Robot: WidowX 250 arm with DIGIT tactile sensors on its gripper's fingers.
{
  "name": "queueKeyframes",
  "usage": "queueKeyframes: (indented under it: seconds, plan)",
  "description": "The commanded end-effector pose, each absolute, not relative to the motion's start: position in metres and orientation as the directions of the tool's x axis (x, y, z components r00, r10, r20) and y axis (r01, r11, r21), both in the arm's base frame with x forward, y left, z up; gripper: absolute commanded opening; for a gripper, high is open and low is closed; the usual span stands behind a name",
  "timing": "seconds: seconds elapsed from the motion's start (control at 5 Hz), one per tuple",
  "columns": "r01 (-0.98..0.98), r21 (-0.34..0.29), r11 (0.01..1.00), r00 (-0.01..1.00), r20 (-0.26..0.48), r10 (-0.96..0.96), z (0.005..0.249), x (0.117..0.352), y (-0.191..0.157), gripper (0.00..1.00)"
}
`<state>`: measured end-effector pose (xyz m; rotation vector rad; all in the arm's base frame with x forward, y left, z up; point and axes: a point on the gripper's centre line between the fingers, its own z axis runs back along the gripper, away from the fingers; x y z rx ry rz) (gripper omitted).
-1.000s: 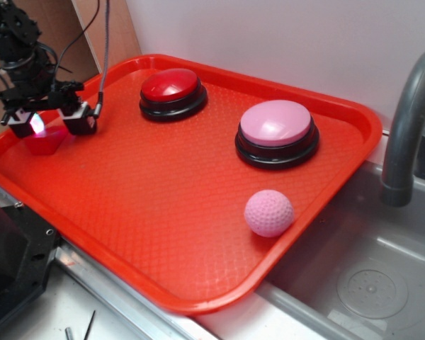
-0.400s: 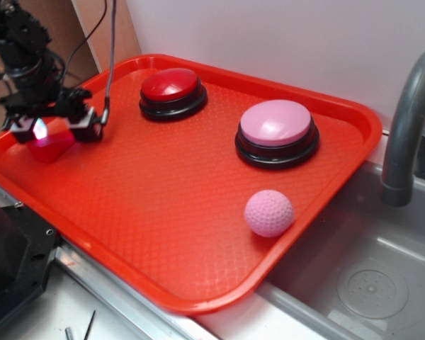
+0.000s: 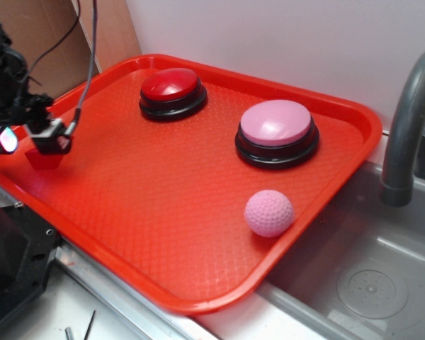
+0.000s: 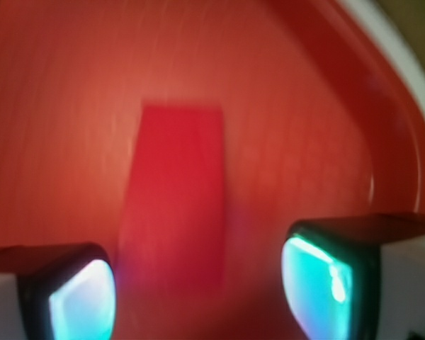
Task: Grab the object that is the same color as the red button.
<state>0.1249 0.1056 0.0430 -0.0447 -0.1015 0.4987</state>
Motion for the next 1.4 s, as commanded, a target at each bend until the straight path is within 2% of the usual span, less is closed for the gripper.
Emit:
queueKeyframes:
  seconds: [0.0,0.2,0.6,0.8,1.0,1.2]
  plan:
    - [-0.606,0.001,0.796,0.793,0.08,0.604,0.044,0.119,0.118,1.0]
    - [-0.587,0.035,0.809,0.809,0.064,0.584,0.033,0.136,0.114,1.0]
    - [-0.601,0.016,0.799,0.799,0.015,0.601,0.021,0.132,0.114,1.0]
    - [-0.625,-0.01,0.781,0.78,0.012,0.625,0.022,0.127,0.113,0.93]
    - [-0.649,-0.01,0.761,0.761,-0.009,0.649,0.019,0.127,0.114,0.0]
    - [-0.702,-0.036,0.711,0.711,0.019,0.703,0.017,0.126,0.112,0.0]
